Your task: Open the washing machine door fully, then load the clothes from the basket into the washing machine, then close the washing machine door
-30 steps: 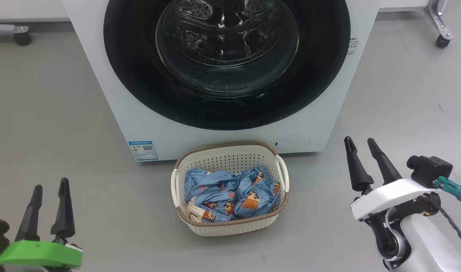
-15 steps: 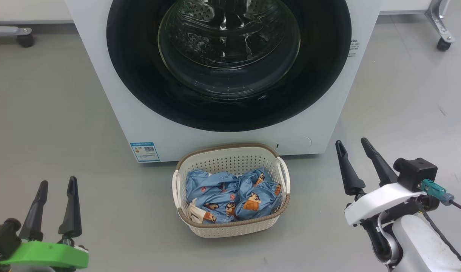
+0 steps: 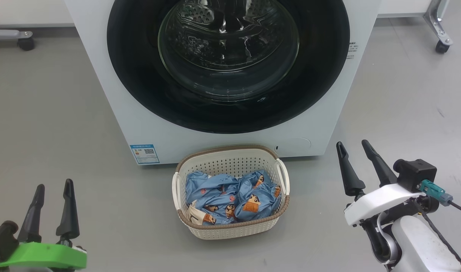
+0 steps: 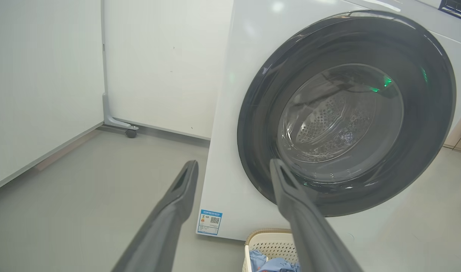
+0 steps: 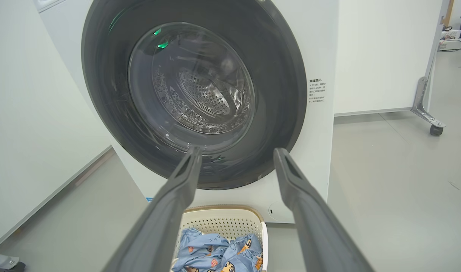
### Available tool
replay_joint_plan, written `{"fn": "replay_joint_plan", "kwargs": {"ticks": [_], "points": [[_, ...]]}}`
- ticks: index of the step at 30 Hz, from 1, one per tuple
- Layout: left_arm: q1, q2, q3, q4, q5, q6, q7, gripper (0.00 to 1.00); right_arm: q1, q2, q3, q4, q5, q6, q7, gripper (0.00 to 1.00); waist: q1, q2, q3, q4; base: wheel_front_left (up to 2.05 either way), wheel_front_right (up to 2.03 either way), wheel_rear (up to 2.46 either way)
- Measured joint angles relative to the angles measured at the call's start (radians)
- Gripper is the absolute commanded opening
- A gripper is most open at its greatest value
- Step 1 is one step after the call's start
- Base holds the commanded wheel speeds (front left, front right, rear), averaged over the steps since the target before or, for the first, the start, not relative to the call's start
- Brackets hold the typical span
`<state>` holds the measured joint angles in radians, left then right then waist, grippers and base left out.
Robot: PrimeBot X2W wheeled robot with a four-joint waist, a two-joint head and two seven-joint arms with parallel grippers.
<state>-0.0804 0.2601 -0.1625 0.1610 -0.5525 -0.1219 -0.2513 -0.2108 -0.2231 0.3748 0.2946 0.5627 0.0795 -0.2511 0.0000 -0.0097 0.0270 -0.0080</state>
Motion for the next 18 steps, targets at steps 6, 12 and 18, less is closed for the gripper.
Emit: {"fn": "replay_joint_plan", "kwargs": {"ticks": [6,12,18], "points": [[0.000,-0.001,0.001,-0.001,0.008,0.000,0.000,1.00,0.000,0.003,-0.008,0.002,-0.005,0.003,0.000,1.00,0.0000,0.0000,-0.001,-0.001,0.00,0.00,0.00],[0.000,0.001,0.000,-0.001,0.036,0.000,0.000,1.00,0.000,0.005,-0.014,0.005,-0.011,0.006,0.000,1.00,0.0000,0.0000,-0.003,-0.001,0.00,0.00,0.00],[0.000,0.001,-0.002,0.000,0.043,0.000,0.000,1.00,0.000,0.009,-0.019,0.007,-0.018,0.009,0.000,1.00,0.0000,0.0000,-0.004,-0.001,0.00,0.00,0.00]]}}
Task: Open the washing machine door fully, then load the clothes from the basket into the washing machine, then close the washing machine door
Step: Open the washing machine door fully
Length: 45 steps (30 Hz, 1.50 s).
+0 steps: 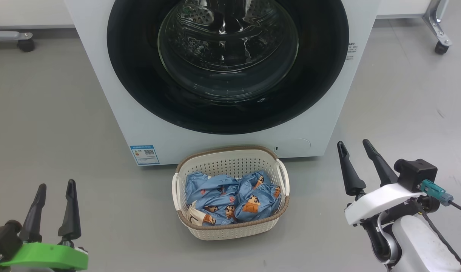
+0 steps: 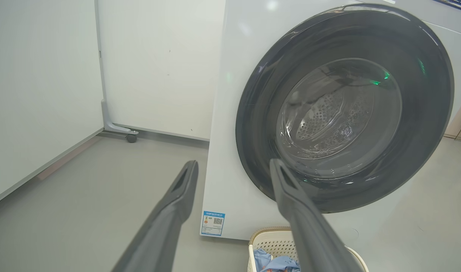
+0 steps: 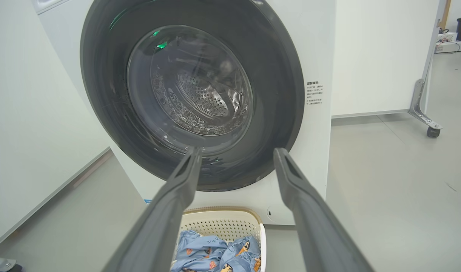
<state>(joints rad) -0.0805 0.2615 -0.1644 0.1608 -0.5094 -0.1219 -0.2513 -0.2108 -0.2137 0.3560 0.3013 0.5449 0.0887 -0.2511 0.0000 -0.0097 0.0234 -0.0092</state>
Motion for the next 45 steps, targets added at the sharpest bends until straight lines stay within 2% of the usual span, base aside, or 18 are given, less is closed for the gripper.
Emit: {"fn": "replay_joint_plan", "kwargs": {"ticks": [23,45], "points": [[0.000,0.004,-0.006,0.007,0.000,0.000,0.000,1.00,0.000,0.020,-0.019,0.006,-0.015,0.009,0.000,1.00,0.0000,0.0000,0.006,-0.004,0.09,0.09,-0.18],[-0.001,0.007,-0.006,0.005,-0.010,0.000,0.000,1.00,0.000,0.040,-0.038,0.015,-0.028,0.018,0.000,1.00,0.0000,0.0000,0.011,-0.009,0.57,0.57,-1.14]]}}
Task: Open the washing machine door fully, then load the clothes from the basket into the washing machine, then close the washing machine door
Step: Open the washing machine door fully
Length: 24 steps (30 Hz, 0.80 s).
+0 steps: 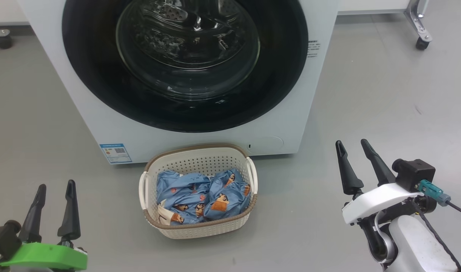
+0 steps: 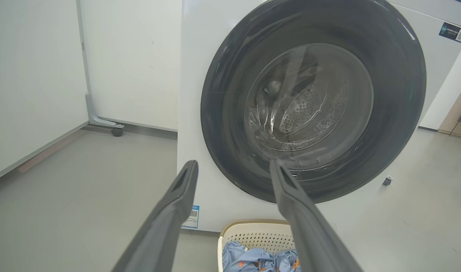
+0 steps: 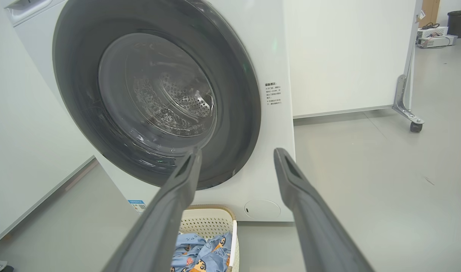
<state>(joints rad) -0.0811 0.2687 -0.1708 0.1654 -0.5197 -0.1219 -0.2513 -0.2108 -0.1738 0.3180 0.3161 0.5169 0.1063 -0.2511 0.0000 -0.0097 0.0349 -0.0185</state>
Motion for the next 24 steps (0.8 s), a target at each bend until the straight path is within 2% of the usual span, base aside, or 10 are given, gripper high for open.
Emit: {"fn": "replay_joint_plan", "kwargs": {"ticks": [12,24], "points": [[-0.002,0.001,-0.004,0.000,0.000,0.000,0.000,1.00,0.000,0.008,-0.012,0.006,-0.007,0.007,0.000,1.00,0.0000,0.0000,-0.001,-0.001,0.61,0.61,-1.21],[-0.002,0.006,-0.009,0.002,0.000,0.000,0.000,1.00,0.000,0.008,-0.021,0.010,-0.016,0.008,0.000,1.00,0.0000,0.0000,-0.002,0.000,0.30,0.30,-0.60]]}}
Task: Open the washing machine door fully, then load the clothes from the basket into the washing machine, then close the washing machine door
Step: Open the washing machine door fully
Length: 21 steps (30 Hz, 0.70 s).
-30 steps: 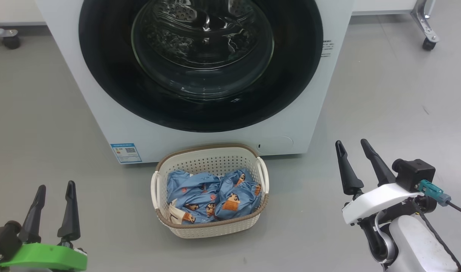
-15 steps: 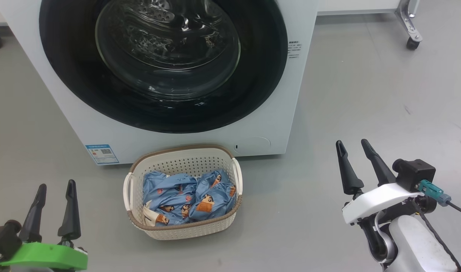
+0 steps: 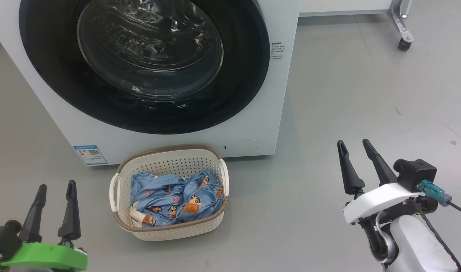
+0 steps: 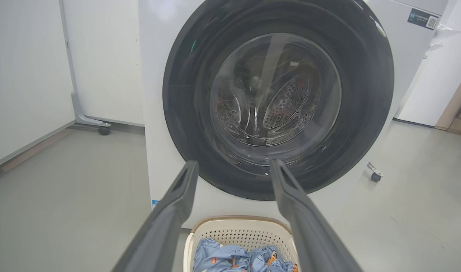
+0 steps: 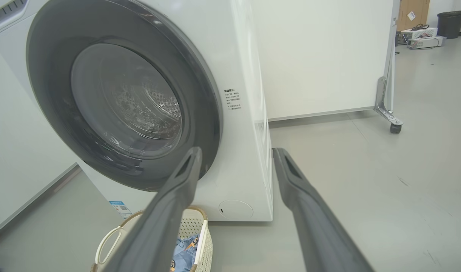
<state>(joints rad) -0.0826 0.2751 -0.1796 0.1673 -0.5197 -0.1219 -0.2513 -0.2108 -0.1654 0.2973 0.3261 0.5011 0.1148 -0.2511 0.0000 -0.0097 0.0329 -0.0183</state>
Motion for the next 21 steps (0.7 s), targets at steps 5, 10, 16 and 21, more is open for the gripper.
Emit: {"fn": "replay_joint_plan", "kwargs": {"ticks": [5,10,16,21], "points": [[0.000,0.000,-0.001,0.001,0.000,0.000,0.000,1.00,0.000,0.000,-0.003,0.000,0.000,0.000,0.000,1.00,0.0000,0.0000,0.000,0.002,0.09,0.09,-0.18],[0.000,0.000,-0.004,0.002,0.000,0.000,0.000,1.00,0.000,0.000,-0.006,0.002,-0.005,0.000,0.000,1.00,0.0000,0.0000,0.000,0.005,0.00,0.00,-0.01],[0.000,0.001,-0.007,0.002,0.000,0.000,0.000,1.00,0.000,0.000,-0.006,0.005,-0.009,0.000,0.000,1.00,0.0000,0.0000,-0.002,0.008,0.00,0.00,0.00],[0.000,0.002,-0.010,0.004,0.000,0.000,0.000,1.00,0.000,0.000,-0.004,0.010,-0.009,0.002,0.000,1.00,0.0000,0.0000,-0.004,0.010,0.00,0.00,0.00]]}}
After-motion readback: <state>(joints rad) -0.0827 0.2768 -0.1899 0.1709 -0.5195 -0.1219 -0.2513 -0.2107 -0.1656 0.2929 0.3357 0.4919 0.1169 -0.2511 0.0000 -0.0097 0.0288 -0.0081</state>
